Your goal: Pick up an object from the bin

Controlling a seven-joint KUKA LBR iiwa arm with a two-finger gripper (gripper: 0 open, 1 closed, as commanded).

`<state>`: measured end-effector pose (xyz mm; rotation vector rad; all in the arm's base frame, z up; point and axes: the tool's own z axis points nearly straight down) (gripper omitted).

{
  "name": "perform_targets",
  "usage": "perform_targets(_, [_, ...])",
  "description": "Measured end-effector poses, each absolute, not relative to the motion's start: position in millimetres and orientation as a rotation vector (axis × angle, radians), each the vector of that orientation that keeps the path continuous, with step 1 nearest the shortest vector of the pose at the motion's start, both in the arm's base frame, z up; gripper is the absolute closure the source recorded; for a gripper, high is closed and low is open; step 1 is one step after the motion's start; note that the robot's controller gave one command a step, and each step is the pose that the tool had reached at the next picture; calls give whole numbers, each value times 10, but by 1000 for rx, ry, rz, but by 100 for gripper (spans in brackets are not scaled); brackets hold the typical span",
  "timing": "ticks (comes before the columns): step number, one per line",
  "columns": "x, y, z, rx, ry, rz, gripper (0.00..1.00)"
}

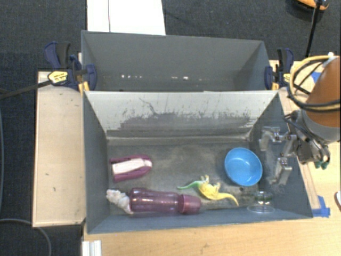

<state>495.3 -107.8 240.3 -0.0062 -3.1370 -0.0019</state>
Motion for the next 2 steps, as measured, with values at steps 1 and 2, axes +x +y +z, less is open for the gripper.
perform_targets(1, [4969,-1074,2441,-1,-3145,1,0])
perform_targets(2, [5016,-872,2234,-153,-3147,3,0])
